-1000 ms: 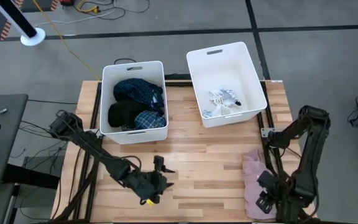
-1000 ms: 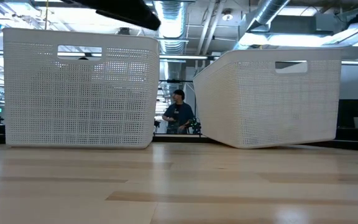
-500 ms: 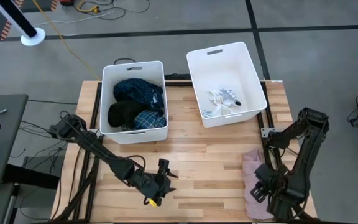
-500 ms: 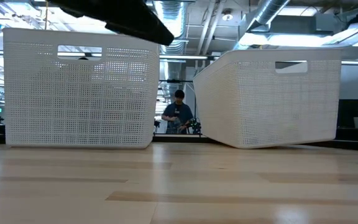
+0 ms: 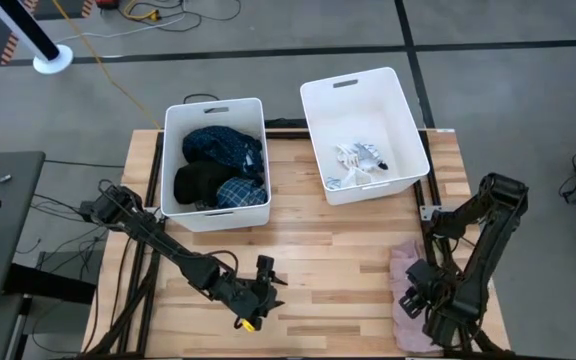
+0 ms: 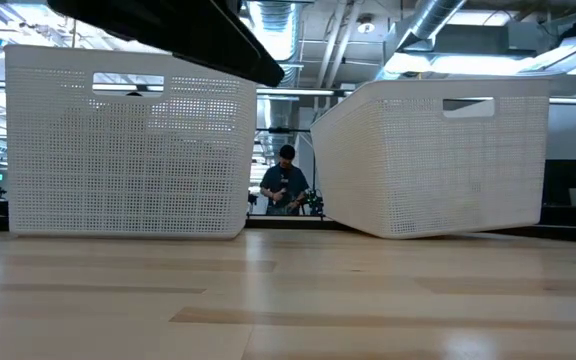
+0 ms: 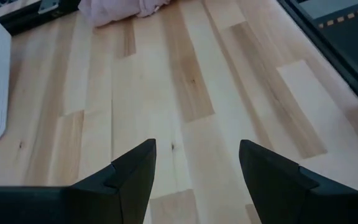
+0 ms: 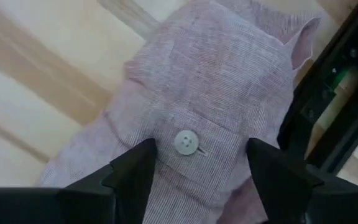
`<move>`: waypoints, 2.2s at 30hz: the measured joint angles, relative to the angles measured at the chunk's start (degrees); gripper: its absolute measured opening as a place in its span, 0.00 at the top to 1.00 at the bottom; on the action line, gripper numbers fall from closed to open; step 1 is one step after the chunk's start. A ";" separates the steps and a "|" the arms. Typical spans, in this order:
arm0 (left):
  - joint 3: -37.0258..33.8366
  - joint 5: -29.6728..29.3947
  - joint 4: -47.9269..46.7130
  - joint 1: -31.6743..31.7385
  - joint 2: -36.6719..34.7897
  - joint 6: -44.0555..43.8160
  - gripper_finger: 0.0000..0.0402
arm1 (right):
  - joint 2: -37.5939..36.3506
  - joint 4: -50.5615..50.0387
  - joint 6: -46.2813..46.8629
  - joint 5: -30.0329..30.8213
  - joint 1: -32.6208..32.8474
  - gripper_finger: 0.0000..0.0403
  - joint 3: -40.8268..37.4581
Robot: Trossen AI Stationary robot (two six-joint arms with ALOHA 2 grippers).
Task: Sort clothes
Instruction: Put the pink polo shirt into the left bin
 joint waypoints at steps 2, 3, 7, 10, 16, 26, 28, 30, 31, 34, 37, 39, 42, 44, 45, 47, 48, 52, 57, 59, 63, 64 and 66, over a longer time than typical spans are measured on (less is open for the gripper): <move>0.00 -0.02 0.03 0.03 0.01 0.07 0.44 | 0.00 2.03 0.17 0.01 -0.62 0.30 -1.97; 0.00 -0.02 0.08 0.01 0.01 0.09 0.44 | 0.00 3.45 0.16 0.01 -0.89 0.29 -3.11; 0.00 0.01 0.04 -0.01 0.01 0.11 0.44 | -0.14 12.30 -1.75 0.45 -1.64 0.27 -8.21; 0.00 0.00 0.08 0.02 0.01 0.11 0.44 | -0.33 19.92 -3.29 1.37 -2.11 0.27 -12.08; 0.00 0.00 0.10 0.35 0.01 -0.03 0.44 | -0.42 25.15 -3.51 2.33 -2.88 0.31 -15.73; 0.00 0.09 0.07 0.36 0.01 -0.74 0.44 | -0.20 27.81 -14.29 4.21 -7.69 0.69 -15.84; 0.00 0.09 0.07 0.36 0.01 -0.79 0.44 | -0.20 29.00 -17.22 5.41 -8.80 0.80 -15.86; 0.00 0.09 0.07 0.36 0.01 -0.79 0.44 | -0.18 30.93 -20.15 7.13 -9.83 0.89 -15.88; 0.00 0.09 0.07 0.36 0.01 -0.85 0.44 | -0.13 32.26 -21.79 8.22 -10.32 0.92 -15.92; 0.00 0.11 0.06 0.36 0.01 -1.36 0.44 | 0.11 36.95 -26.50 11.69 -12.02 0.93 -16.14; 0.00 0.13 -0.40 0.32 0.01 -1.96 0.44 | 0.24 42.51 -32.02 14.62 -14.08 0.93 -16.25; 0.00 0.13 -1.16 0.16 0.01 -2.55 0.44 | 0.28 46.28 -36.24 16.14 -15.45 0.93 -16.32; 0.00 0.15 -1.93 -0.16 0.01 -3.28 0.44 | 0.44 51.84 -42.25 18.28 -17.21 0.93 -16.34; 0.00 0.13 -2.52 -0.45 0.01 -3.66 0.44 | 0.46 54.63 -46.42 19.46 -18.17 0.93 -16.39; 0.00 0.13 -2.77 -0.60 0.01 -3.80 0.44 | 0.48 56.16 -48.37 20.05 -18.55 0.93 -16.39; 0.00 -0.47 -2.94 -0.85 0.01 -4.31 0.44 | 0.48 58.57 -52.07 21.32 -19.42 0.94 -16.39; 0.00 -1.26 -3.04 -0.98 0.01 -4.69 0.44 | 0.48 59.73 -53.69 22.00 -19.83 0.94 -16.39; 0.00 -5.43 -4.09 -1.17 0.01 -6.47 0.44 | 0.47 64.63 -60.70 23.65 -21.13 0.94 -16.39; 0.00 -6.70 -4.53 -1.15 0.00 -9.74 0.44 | 0.44 70.59 -67.88 24.18 -22.10 0.94 -16.36; 0.00 -6.71 -4.52 -1.15 -0.01 -11.75 0.44 | 0.39 72.62 -70.20 24.97 -22.14 0.94 -16.34; 0.00 -6.95 -3.98 -1.78 -0.01 -14.25 0.44 | 0.33 75.79 -73.90 26.68 -22.14 0.94 -16.26; 0.00 -6.95 -3.44 -1.92 -0.01 -14.40 0.44 | 0.33 76.34 -74.83 27.11 -22.14 0.94 -16.26; 0.00 -6.96 -2.12 -2.06 -0.01 -14.62 0.44 | 0.33 77.57 -76.64 27.30 -22.14 0.94 -16.26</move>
